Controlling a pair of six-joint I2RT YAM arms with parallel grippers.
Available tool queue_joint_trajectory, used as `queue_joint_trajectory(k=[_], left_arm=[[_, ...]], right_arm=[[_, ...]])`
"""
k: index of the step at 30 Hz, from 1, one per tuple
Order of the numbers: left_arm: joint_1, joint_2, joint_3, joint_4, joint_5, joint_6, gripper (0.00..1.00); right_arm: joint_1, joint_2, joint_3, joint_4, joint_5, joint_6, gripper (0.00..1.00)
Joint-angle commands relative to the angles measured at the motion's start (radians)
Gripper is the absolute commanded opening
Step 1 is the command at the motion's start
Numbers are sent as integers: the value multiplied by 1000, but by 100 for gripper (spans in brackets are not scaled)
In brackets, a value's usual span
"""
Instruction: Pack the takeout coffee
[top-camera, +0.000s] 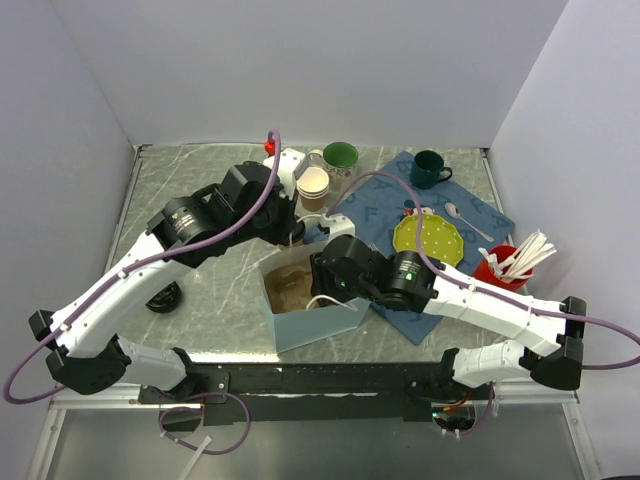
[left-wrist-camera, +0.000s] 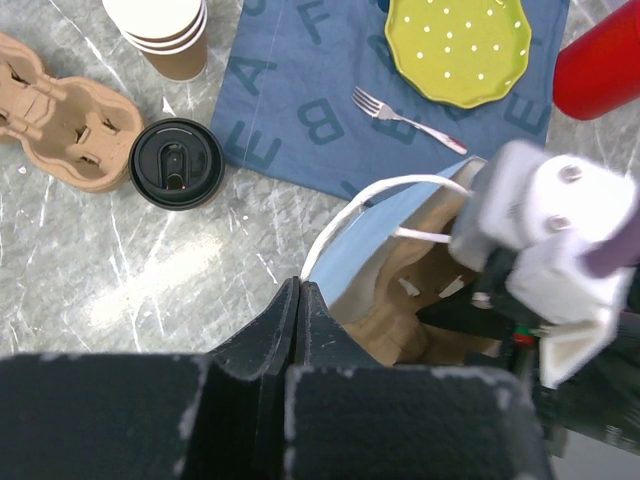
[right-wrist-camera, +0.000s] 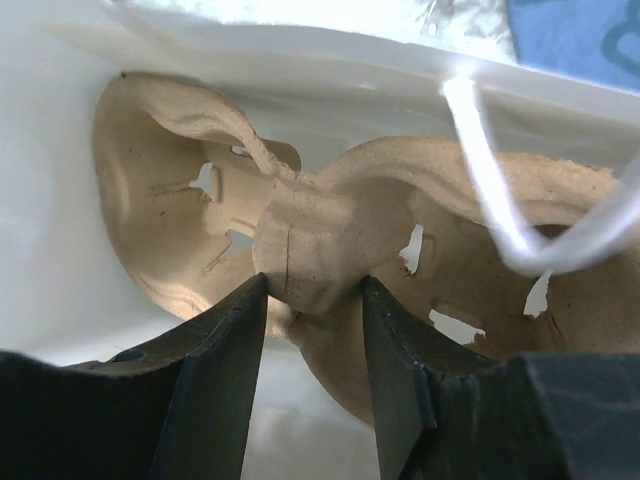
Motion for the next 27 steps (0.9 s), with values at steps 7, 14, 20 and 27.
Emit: queue_joint_trajectory(k=[7, 14, 20, 27], left_arm=[[14, -52, 42, 61, 6, -43, 1], [15, -103, -22, 66, 29, -69, 1], [14, -118, -56, 57, 55, -86, 1], [15, -112, -50, 29, 61, -137, 1]], right_arm=[[-7, -31, -38, 63, -56, -16, 53], [-37, -58, 126, 8, -43, -59, 59], [-50, -84, 163, -40, 39, -93, 54], [-50, -57, 158, -44, 40, -172, 52]])
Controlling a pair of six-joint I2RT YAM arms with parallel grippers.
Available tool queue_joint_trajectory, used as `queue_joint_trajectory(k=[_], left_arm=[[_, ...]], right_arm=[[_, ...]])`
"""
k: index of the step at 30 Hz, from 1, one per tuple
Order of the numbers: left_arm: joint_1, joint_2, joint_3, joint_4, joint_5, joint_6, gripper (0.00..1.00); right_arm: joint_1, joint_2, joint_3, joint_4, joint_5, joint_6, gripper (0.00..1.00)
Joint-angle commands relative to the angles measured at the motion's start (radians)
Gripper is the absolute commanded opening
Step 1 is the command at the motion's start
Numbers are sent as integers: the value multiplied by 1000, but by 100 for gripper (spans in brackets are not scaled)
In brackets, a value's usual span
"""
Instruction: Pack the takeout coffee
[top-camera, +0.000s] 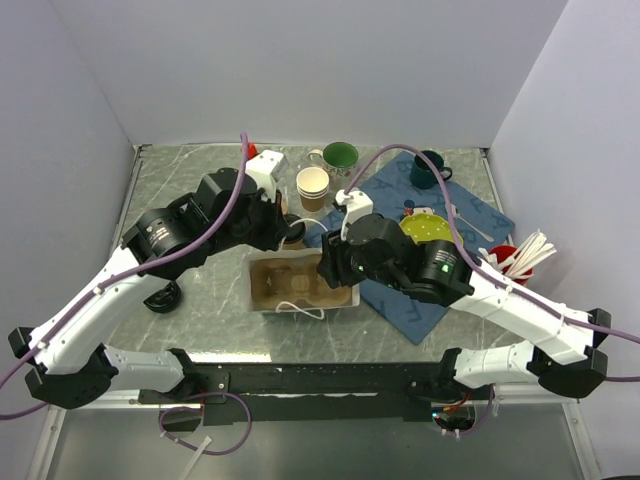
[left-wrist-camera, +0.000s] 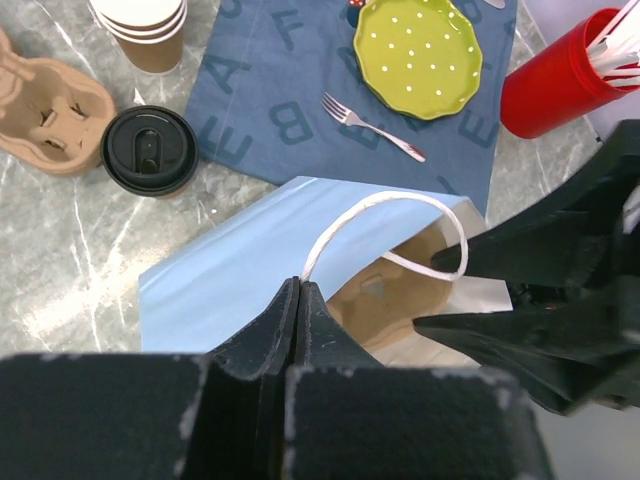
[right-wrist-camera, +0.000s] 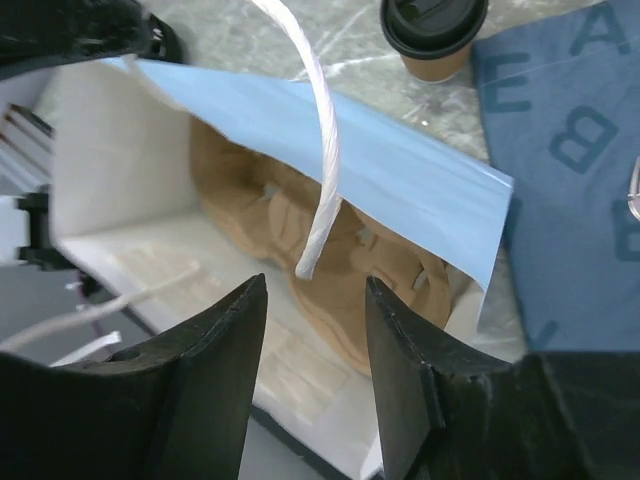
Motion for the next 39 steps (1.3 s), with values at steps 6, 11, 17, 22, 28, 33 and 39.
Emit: queue_joint_trajectory(k=[6, 11, 17, 22, 28, 33, 39], left_arm=[[3, 17, 89, -80, 29, -121, 1], [3, 10, 66, -132, 67, -213, 1], [4, -88, -79, -63, 104, -315, 1], [3, -111, -127, -49, 107, -338, 1], [4, -101, -109, -69, 52, -339, 1], [4, -90, -95, -83, 19, -332, 1], [4, -84, -71, -152, -101, -368, 6]], right_arm=[[-5, 24, 148, -179, 31, -17, 52], [-5, -20, 33, -113, 34, -65, 52], [-13, 30, -14, -6, 81, -126, 54], [-22, 116, -31, 57, 40, -166, 59], [-23, 123, -71, 50, 14, -134, 59], [-22, 124, -58, 22, 6, -138, 58], [-27, 136, 118, -67, -18, -154, 58]])
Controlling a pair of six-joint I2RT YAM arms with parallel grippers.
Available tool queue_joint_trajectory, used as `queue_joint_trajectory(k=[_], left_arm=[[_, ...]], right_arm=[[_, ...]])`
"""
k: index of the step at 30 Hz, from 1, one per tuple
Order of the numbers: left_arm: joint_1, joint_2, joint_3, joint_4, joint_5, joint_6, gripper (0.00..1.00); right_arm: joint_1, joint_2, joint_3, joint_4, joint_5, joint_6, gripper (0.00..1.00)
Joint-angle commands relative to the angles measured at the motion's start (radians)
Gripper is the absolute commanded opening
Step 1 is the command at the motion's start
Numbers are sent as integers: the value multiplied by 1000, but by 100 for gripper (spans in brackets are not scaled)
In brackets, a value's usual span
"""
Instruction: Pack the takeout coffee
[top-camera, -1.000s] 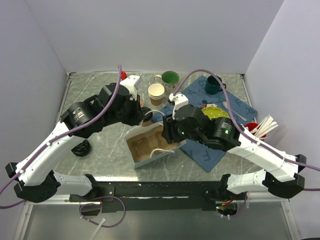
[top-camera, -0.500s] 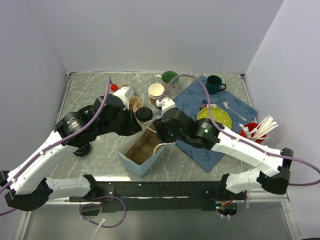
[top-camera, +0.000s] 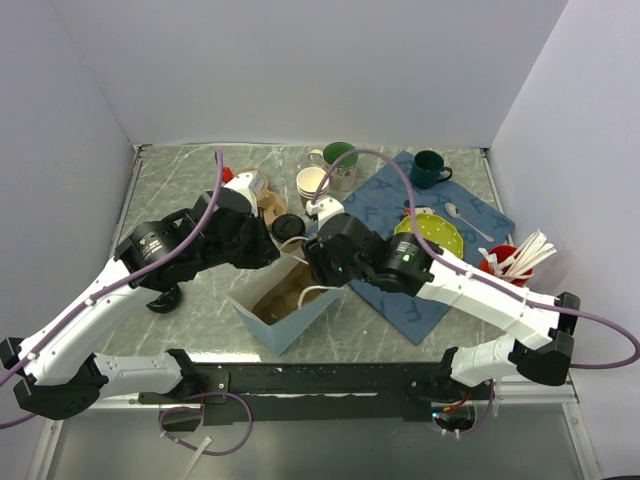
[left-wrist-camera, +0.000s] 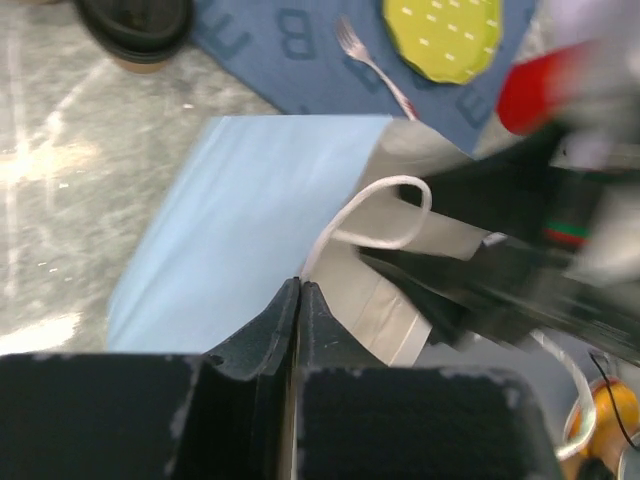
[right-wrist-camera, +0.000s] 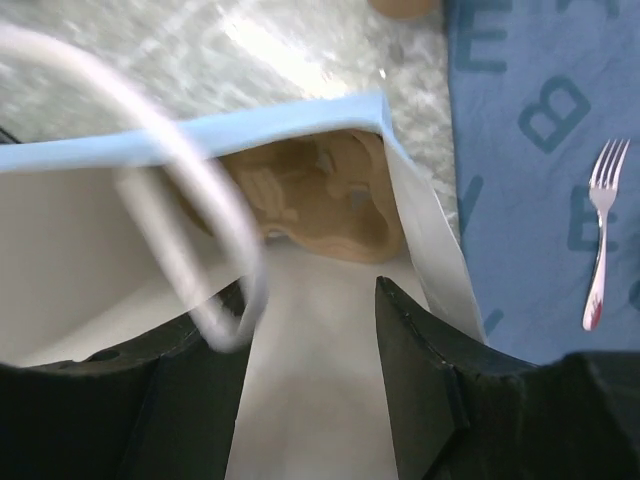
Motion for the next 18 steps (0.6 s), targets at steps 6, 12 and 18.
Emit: queue_joint_trajectory(k=[6, 12, 18], left_arm=[[2, 4, 135, -70, -185, -20, 28], [2, 44, 262, -243, -271, -110, 67], [14, -109, 120, -302, -150, -333, 75]], right_arm=[[-55, -23, 258, -53, -67, -40, 59], [-159, -28, 318, -66, -119, -81, 59], [-285, 18, 303, -89, -257, -192, 58]])
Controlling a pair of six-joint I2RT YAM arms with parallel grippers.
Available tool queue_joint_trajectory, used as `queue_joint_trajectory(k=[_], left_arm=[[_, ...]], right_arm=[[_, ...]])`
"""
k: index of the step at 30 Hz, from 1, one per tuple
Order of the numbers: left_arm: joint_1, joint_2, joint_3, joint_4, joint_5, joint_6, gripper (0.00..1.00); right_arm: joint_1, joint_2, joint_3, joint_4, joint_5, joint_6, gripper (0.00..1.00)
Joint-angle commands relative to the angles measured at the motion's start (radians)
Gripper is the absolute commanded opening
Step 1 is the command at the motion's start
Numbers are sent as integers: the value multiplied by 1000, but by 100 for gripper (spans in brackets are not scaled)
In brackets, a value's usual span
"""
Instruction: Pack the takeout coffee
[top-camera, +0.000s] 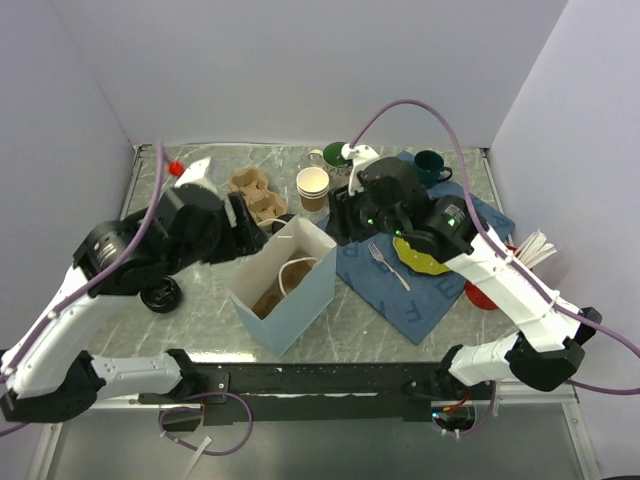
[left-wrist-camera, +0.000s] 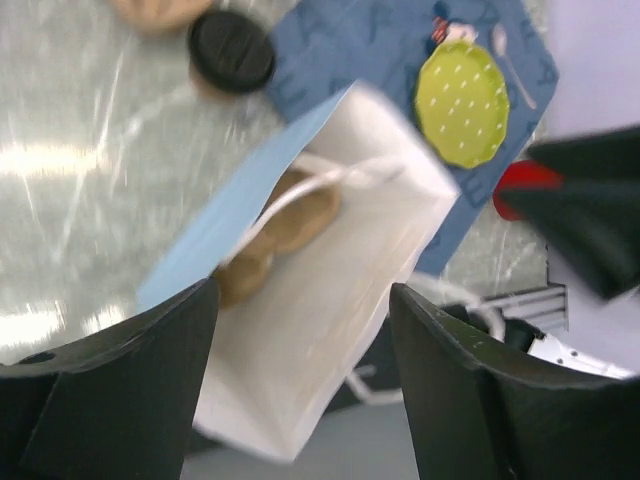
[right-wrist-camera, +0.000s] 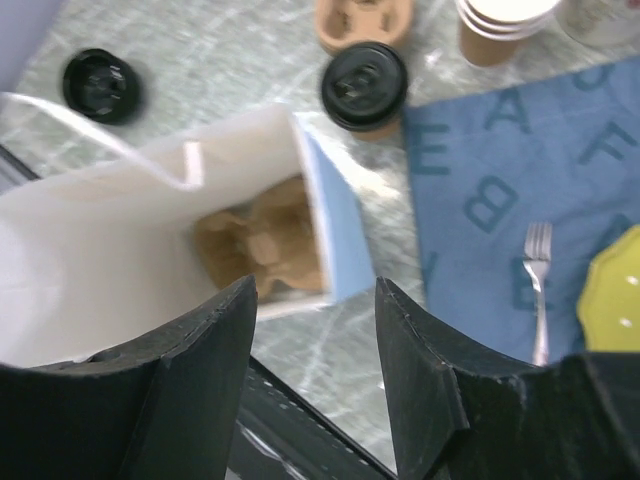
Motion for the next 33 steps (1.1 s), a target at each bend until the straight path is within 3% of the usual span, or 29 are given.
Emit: queue_joint_trajectory(k=[1, 7, 12, 15, 16, 18, 19, 21, 22, 23, 27, 33], left_arm=[[8, -131, -132, -104, 68, -218, 74], [8, -246, -252, -97, 126, -315, 73], [8, -262, -353, -74, 194, -344, 74], [7, -250, -401, -61, 226, -353, 68], [7, -243, -399, -67, 211, -356, 66], [8, -220, -387, -97, 186, -352, 54], [8, -211, -364, -107, 148, -341, 32], [8, -182, -337, -107, 133, -312, 17], [10, -174, -294, -108, 126, -292, 5], [11, -153, -269, -108, 114, -289, 1], [17, -118, -163, -108, 82, -280, 1], [36, -110, -145, -108, 102, -230, 1]], right_arm=[[-76, 27, 27, -30, -120, -115, 58], [-92, 80, 14, 3, -288, -186, 56], [-92, 149, 23, 0, -254, -168, 56], [-92, 172, 35, -13, -236, -160, 51], [-92, 176, 44, -16, -233, -145, 46], [-92, 185, 58, -36, -242, -127, 26], [-93, 186, 76, -43, -254, -110, 11], [-93, 184, 127, -83, -269, -84, 0], [-92, 184, 150, -104, -286, -53, 0], [-92, 181, 170, -135, -294, -41, 0], [-86, 144, 196, -171, -311, 22, 0], [-84, 86, 129, -171, -377, 122, 0]])
